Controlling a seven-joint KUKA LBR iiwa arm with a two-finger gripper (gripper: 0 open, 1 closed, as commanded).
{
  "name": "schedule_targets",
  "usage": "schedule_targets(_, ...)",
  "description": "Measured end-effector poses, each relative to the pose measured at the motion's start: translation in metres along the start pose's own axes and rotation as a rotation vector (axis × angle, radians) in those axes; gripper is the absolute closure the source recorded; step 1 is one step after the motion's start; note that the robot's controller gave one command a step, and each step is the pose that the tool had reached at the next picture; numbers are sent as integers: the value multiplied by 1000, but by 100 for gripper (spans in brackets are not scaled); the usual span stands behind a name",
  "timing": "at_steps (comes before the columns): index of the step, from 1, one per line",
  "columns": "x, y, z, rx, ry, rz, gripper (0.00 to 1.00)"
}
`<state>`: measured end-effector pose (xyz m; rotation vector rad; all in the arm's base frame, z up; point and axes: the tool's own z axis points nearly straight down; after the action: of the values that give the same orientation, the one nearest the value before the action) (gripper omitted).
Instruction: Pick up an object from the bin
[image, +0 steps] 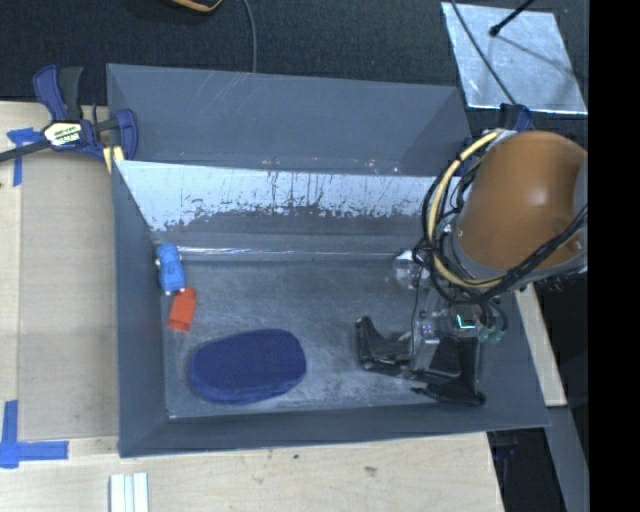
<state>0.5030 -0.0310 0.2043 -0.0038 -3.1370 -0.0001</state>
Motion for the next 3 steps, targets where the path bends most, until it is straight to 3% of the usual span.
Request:
schedule_targets(1,8,-59,138,1,0,-8,0)
schedule_targets(2,15,-48,104,0,-11,292,0)
schedule_targets(3,15,-47,94,-1,-12,663,0)
